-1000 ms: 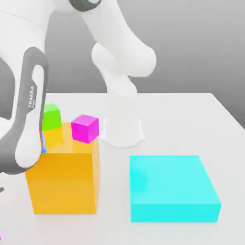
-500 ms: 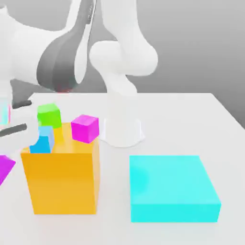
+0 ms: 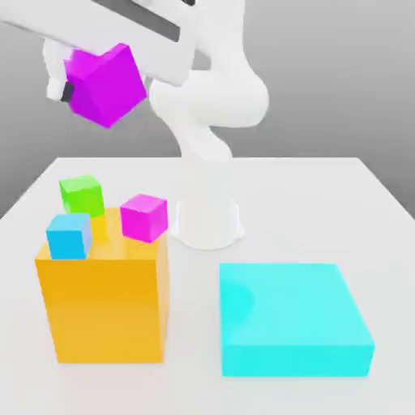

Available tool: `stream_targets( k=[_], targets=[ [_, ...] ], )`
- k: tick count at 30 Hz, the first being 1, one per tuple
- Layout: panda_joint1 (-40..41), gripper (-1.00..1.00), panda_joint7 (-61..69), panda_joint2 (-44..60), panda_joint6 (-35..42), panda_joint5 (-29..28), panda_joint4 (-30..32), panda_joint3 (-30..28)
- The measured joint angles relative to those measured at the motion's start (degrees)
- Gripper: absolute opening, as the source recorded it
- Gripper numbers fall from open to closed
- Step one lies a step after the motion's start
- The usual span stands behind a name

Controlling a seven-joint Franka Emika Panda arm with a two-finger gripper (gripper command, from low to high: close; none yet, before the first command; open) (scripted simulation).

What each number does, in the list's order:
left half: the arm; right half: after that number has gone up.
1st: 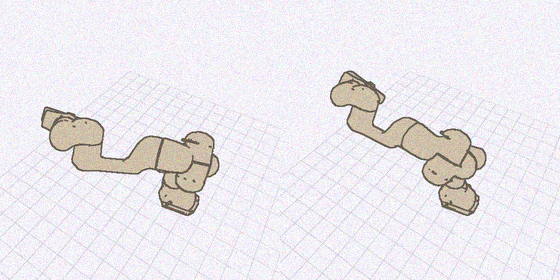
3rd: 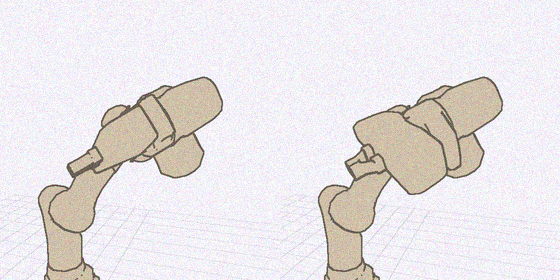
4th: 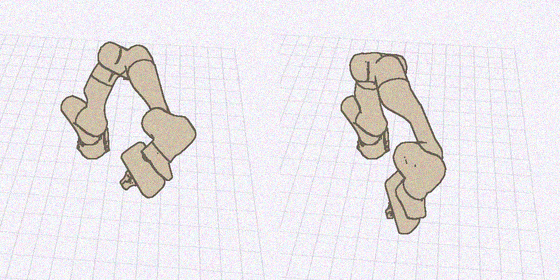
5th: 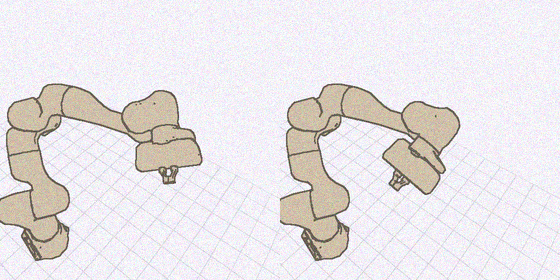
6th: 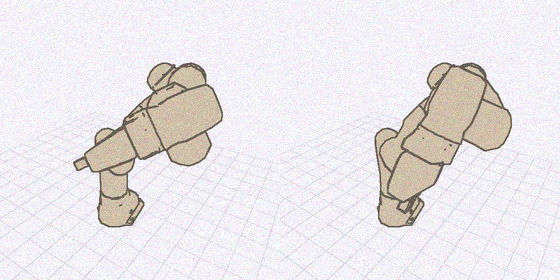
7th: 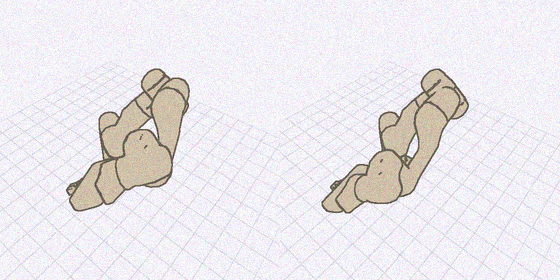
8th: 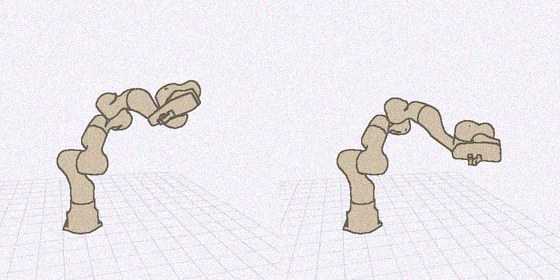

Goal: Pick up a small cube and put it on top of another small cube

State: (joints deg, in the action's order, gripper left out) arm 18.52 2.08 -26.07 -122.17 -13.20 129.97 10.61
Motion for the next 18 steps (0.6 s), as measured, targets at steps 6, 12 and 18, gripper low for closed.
stream_targets(
  k=[6,12,18],
  targets=[
    [-1.1,-1.0,-2.1,-9.5,3.8,4.1,2.4,-0.5],
    [-1.7,-1.0,-3.1,-16.9,7.2,8.1,4.8,-2.5],
    [-1.6,-1.0,-3.5,-21.5,10.0,11.5,7.2,-5.4]
  ],
)
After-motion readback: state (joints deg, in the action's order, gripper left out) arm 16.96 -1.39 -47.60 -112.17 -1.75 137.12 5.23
